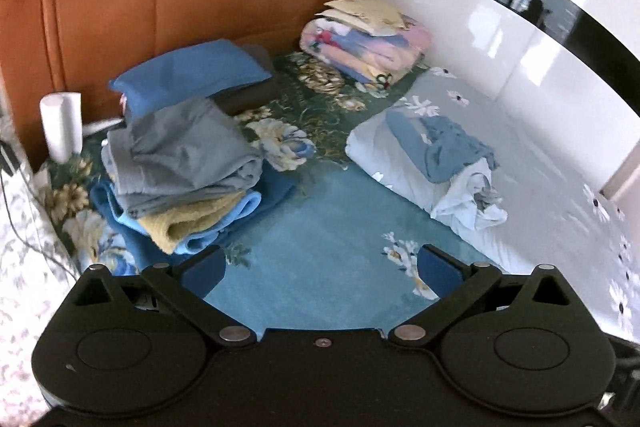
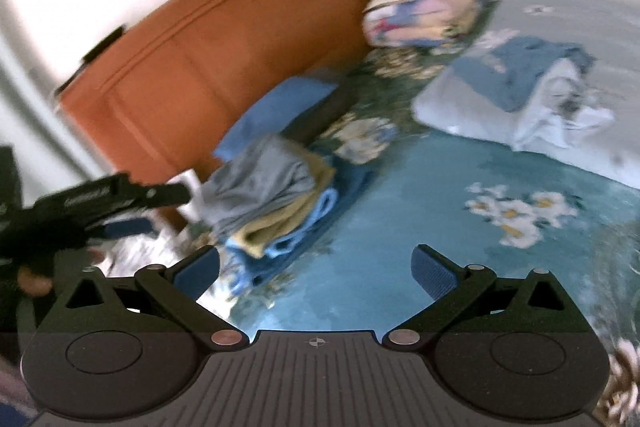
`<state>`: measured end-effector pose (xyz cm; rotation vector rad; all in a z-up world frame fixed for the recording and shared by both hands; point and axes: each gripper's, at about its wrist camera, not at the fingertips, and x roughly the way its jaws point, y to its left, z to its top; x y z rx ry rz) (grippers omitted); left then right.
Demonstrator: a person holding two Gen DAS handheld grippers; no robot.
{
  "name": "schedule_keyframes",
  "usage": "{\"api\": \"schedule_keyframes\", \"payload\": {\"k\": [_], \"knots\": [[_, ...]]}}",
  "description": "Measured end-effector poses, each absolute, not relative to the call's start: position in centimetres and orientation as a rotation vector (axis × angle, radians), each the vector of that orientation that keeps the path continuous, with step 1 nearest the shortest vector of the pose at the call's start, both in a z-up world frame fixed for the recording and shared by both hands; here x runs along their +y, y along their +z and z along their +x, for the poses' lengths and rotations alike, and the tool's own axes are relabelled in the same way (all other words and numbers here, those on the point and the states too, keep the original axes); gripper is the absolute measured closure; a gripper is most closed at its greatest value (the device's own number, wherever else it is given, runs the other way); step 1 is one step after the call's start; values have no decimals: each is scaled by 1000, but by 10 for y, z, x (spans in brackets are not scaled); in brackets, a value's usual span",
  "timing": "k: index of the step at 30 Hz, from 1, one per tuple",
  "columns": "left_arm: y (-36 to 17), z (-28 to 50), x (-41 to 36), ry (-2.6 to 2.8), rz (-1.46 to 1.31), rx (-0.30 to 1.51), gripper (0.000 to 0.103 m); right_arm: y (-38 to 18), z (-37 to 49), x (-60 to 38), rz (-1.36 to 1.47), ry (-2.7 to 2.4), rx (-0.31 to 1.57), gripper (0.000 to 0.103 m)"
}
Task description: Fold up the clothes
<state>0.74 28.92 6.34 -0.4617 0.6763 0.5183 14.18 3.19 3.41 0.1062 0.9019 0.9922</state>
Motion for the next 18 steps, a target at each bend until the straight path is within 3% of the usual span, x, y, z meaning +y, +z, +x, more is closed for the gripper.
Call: {"api": "schedule_keyframes", "payload": {"k": [8, 18], "knots": [[64, -7, 275, 491, -315, 703, 2, 41, 104, 11, 130, 833, 874, 0], [42, -16, 246, 380, -332, 738, 2, 47, 32, -27, 19, 685, 870, 0]]}}
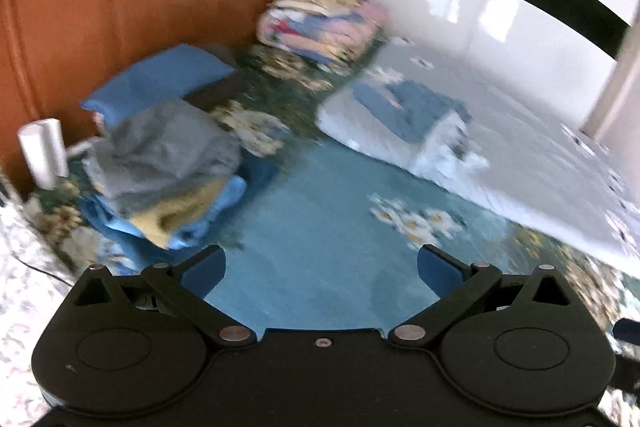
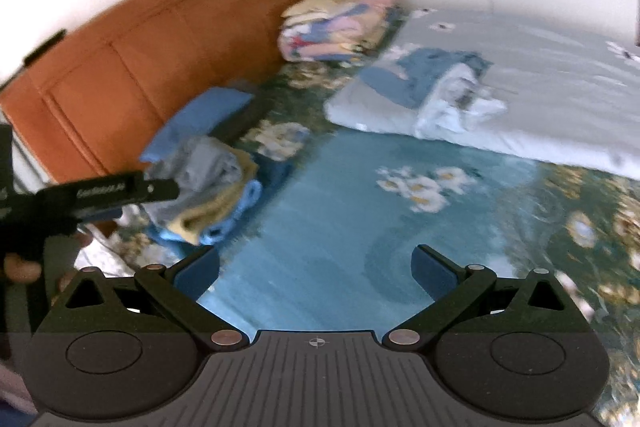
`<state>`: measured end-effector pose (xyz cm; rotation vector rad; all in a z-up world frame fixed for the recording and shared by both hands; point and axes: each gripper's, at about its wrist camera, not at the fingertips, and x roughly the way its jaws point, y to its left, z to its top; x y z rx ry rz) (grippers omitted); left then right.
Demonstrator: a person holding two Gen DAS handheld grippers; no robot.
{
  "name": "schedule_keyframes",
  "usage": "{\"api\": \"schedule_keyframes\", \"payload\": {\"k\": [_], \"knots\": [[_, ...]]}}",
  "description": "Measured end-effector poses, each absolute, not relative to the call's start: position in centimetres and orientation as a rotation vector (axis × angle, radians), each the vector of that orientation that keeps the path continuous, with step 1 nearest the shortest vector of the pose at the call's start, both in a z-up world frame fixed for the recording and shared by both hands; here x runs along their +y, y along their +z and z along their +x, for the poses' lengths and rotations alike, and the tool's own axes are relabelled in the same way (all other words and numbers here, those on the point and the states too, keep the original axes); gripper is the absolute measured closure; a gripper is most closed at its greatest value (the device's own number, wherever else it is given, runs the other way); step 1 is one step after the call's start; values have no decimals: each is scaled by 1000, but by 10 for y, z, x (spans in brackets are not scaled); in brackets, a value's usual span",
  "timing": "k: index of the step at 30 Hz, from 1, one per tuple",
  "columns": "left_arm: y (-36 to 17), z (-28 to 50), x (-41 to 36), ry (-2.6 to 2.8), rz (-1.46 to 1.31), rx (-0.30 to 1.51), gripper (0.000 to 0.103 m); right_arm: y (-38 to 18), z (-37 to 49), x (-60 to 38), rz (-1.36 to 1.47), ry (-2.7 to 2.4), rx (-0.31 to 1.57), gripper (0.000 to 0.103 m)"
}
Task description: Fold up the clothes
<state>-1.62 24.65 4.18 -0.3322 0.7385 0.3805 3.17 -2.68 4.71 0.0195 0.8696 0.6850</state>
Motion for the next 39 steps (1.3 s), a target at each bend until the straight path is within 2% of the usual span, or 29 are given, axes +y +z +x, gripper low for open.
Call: {"api": "schedule_keyframes", "payload": {"k": [10, 29, 39], "knots": [[34, 1, 156, 131, -196, 781, 2, 40, -6, -117, 143, 422, 889, 0], [50, 22, -36, 231, -140, 720, 2, 32, 48, -280, 94, 555, 804, 0], [63, 18, -51, 384, -120, 750, 2, 42, 72, -278, 144, 613, 772, 0]]}}
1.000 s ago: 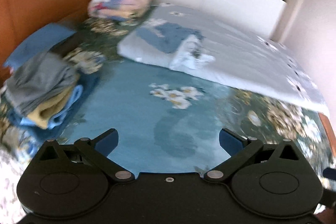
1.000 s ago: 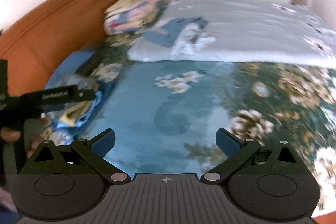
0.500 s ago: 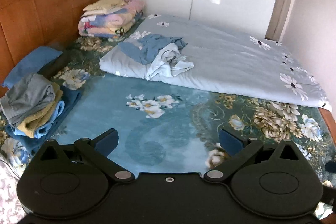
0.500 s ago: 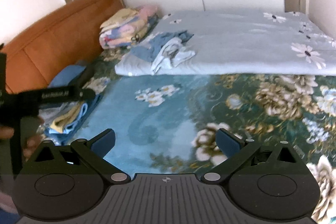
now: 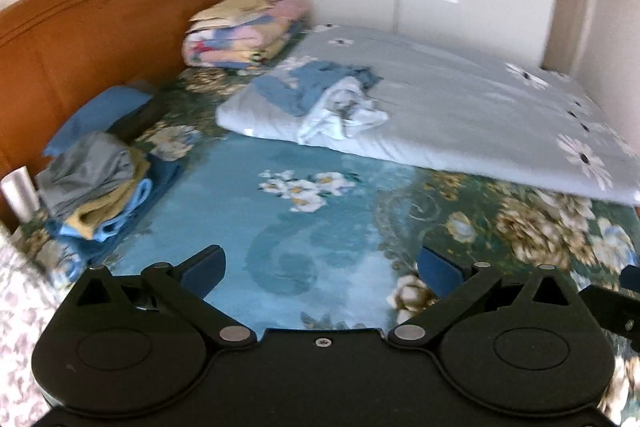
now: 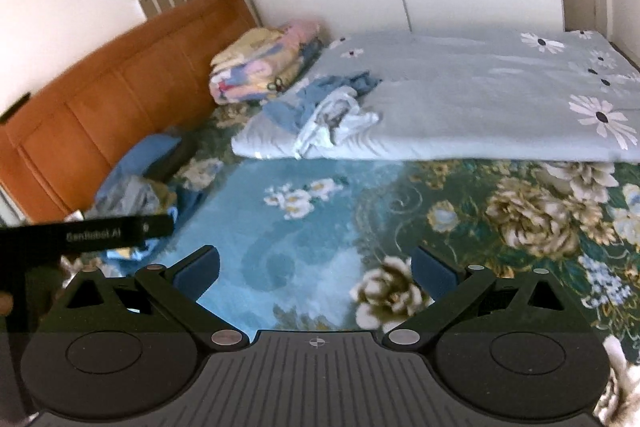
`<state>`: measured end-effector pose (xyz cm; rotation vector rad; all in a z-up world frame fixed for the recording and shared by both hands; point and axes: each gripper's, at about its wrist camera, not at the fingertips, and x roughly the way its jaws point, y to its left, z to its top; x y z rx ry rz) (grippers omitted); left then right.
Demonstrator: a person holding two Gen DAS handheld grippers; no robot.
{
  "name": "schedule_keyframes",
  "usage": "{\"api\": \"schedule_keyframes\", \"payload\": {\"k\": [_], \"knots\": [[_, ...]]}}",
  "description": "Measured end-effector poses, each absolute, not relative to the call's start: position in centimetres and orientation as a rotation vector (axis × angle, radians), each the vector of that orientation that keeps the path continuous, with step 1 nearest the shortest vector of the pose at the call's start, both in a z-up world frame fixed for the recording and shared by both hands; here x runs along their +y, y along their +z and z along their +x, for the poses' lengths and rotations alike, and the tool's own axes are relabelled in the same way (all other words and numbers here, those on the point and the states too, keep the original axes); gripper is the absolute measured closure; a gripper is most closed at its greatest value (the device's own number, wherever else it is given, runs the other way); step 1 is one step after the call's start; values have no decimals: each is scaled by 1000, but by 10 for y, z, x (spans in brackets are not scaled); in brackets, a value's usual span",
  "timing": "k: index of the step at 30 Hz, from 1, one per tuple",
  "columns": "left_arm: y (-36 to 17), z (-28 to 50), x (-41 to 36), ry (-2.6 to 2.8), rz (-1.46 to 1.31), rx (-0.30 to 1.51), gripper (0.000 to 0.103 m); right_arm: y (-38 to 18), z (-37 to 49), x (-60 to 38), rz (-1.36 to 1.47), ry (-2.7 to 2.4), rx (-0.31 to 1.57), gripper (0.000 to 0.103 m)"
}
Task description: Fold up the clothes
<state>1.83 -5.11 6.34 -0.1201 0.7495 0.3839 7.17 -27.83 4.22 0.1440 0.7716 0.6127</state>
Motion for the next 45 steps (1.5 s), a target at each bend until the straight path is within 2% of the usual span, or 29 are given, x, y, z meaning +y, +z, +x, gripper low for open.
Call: {"api": "schedule_keyframes", "payload": {"k": [9, 22, 45], "knots": [[57, -6, -39, 382, -132, 773, 2, 37, 56, -241, 95, 631, 797, 0], [54, 3, 12, 307, -121, 811, 2, 38, 44, -195, 89, 540, 806, 0], [52, 21, 32, 271, -139, 843, 2, 40, 58, -183, 51, 515, 787, 0]]}}
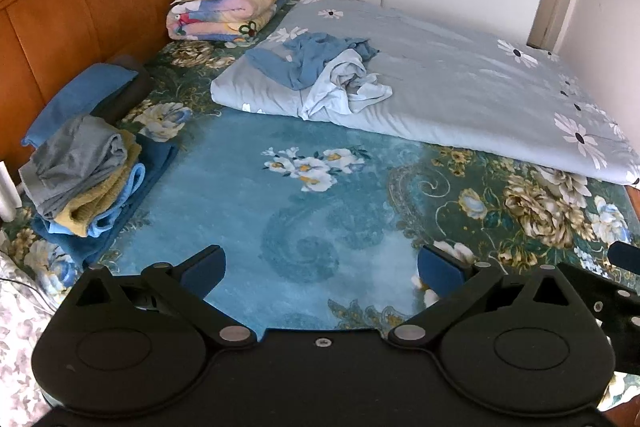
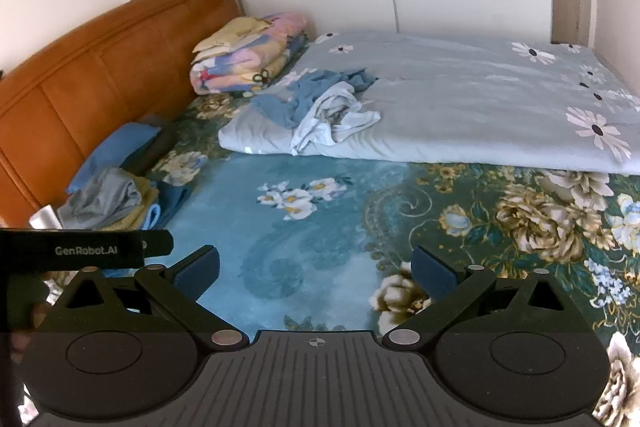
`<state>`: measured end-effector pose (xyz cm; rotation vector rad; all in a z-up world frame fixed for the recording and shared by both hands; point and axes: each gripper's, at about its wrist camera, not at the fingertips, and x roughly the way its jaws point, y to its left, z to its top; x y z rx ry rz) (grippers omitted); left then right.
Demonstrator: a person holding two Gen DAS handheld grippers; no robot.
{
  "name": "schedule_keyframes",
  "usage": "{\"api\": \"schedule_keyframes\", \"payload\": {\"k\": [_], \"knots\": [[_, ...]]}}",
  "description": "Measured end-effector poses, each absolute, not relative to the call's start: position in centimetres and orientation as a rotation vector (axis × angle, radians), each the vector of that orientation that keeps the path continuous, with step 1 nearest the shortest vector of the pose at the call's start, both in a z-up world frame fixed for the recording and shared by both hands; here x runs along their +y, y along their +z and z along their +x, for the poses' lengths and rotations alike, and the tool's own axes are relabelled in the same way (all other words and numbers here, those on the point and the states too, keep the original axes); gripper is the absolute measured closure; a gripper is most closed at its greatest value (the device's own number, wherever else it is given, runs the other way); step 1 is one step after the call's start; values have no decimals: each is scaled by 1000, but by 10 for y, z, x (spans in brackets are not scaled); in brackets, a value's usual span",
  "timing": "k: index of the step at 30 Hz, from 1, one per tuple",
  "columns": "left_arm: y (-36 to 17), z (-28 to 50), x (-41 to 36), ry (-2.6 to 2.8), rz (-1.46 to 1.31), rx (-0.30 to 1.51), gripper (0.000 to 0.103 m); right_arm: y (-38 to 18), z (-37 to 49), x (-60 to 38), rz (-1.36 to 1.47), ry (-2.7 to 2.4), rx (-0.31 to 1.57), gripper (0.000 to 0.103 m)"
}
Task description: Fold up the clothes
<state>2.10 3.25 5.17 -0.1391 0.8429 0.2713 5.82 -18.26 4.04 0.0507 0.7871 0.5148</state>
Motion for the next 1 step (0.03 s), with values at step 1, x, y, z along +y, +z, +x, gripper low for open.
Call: {"api": "schedule_keyframes", "payload": {"k": [1], "knots": [[52, 21, 32, 274, -141, 841, 2, 40, 59, -183, 50, 518, 788, 0]]}}
